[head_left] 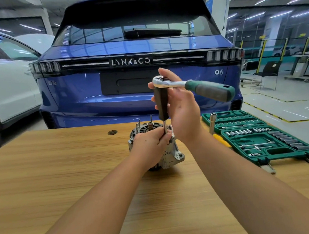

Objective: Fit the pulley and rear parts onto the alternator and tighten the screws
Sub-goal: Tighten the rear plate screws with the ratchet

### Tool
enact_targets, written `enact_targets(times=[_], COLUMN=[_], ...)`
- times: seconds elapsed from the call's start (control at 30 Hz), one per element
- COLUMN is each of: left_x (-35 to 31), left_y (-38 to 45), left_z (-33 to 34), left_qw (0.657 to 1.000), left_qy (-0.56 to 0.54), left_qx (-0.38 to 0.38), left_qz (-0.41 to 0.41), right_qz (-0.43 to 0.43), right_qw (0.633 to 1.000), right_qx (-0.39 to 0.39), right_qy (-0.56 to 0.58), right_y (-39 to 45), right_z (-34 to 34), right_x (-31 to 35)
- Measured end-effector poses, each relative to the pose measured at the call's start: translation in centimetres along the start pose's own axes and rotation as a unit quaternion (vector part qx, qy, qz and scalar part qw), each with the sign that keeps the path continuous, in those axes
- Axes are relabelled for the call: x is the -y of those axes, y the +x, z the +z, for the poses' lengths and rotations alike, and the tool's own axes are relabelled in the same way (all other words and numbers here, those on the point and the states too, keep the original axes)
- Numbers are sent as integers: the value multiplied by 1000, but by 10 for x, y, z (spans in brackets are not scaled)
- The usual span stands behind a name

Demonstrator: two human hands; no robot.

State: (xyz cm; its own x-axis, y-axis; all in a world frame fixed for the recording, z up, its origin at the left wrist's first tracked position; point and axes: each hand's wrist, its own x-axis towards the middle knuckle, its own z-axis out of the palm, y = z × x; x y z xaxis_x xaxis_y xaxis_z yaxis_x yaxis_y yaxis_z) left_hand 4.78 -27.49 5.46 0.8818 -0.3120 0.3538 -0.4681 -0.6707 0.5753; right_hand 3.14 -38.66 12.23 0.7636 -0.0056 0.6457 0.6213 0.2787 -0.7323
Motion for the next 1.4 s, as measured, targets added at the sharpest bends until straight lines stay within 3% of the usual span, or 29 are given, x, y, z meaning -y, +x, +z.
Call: enact_targets(times=[0.13,0.23,0.33,0.43,0.53,0.67,0.77,1.07,1.23,1.4], left_x=[8,11,11,9,10,13,17,17,15,14], left_y=[1,1,2,1,1,2,2,1,-1,0], left_z=[-3,-3,-3,-2,0,-1,-4,-3,-1,-1], left_qw=[1000,1000,1000,1000,1000,999,999,998,998,998], left_qy=[-14,-22,-7,5,-2,7,-22,-26,-28,-11], left_qx=[15,14,15,15,3,-9,-2,-2,-13,-18], left_qz=[-1,2,1,19,30,46,48,55,58,52], right_qz=[49,123,68,2,12,133,124,-69,-6,31], right_qw=[996,992,998,993,981,990,988,993,971,988], right_qx=[35,26,16,-71,-119,-45,-5,62,137,62], right_qy=[67,18,-2,-97,-151,-1,96,72,198,141], right_y=[7,18,17,17,28,35,34,29,28,30], right_z=[-3,4,0,7,14,1,-5,-10,-18,-16], right_x=[5,11,7,4,4,4,-2,-18,-17,-13])
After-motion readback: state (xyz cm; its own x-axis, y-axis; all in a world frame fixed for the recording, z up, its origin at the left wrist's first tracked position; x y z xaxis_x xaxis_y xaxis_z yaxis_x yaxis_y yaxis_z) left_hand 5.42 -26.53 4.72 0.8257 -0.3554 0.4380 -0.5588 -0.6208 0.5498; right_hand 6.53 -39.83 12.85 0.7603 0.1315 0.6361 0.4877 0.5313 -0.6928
